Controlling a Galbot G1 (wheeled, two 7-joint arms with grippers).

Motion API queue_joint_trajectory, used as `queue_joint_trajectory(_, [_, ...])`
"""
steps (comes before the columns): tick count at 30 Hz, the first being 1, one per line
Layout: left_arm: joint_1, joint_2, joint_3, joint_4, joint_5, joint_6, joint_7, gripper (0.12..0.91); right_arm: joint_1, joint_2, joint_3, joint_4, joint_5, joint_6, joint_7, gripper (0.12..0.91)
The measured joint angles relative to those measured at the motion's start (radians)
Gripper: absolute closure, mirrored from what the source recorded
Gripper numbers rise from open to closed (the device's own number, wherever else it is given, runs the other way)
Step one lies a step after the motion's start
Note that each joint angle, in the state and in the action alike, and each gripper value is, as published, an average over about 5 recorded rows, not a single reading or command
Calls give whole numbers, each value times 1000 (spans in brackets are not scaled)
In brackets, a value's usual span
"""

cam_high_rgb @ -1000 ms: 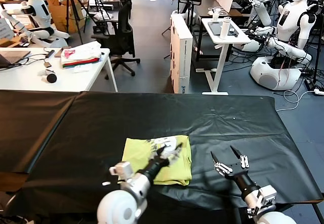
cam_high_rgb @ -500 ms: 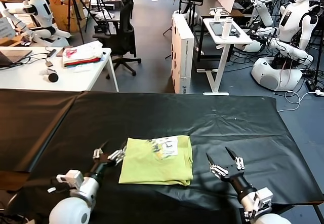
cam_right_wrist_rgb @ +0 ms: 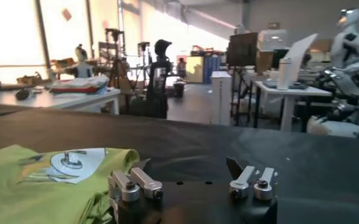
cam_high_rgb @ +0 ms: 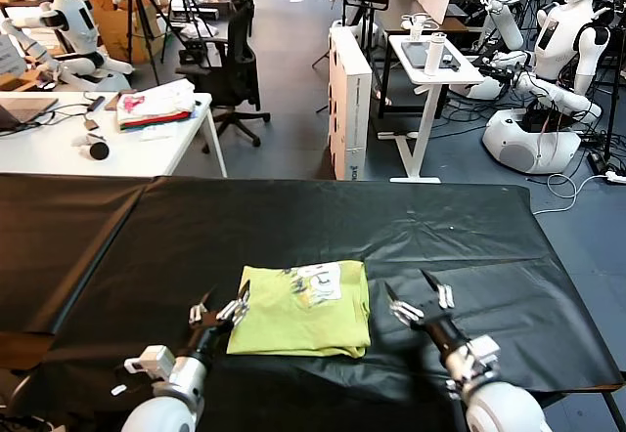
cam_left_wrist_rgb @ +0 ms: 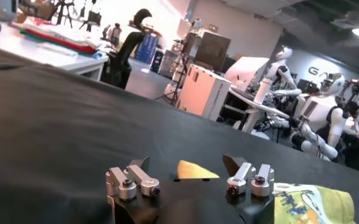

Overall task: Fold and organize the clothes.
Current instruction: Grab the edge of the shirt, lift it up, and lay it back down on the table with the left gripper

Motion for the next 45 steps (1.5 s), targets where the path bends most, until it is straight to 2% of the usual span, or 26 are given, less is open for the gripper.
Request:
queue_joint_trajectory(5, [7, -27, -1, -24, 27, 2, -3, 123, 127, 25, -109, -125, -90, 12, 13, 118])
queue_joint_trajectory(9, [15, -40, 1, -33, 43, 2, -3, 123, 172, 40, -154, -196, -154, -3, 19, 118])
queue_joint_trajectory(12, [19, -43, 2, -34, 47, 1, -3, 123, 179, 40, -162, -213, -151, -21, 21, 118])
queue_joint_trajectory(15, [18, -45, 4, -33, 48, 1, -2, 123, 171, 31, -150, -204, -107, -13, 9, 118])
queue_joint_trajectory(19, [9, -53, 11, -26, 48, 1, -2, 123, 146, 22, -112, -156, 31, 50, -16, 118])
queue_joint_trajectory(22, [1, -61, 18, -18, 49, 0, -1, 123, 118, 14, -73, -97, 132, 77, -9, 118])
queue_joint_trajectory(26, [-3, -76, 26, -2, 49, -2, 0, 123, 53, -8, 0, 3, 204, 85, -1, 118])
queue_joint_trajectory(30, [2, -90, 28, 12, 48, -8, 0, 123, -50, -27, 91, 96, 241, 87, -2, 118])
queue_joint_trajectory(37, [21, -94, 23, 7, 22, -5, -1, 123, -233, -26, 239, 216, 281, 88, 0, 118])
queue_joint_trajectory(45, [33, -96, 21, 19, -14, -7, 1, 123, -304, -23, 297, 267, 288, 89, 1, 118])
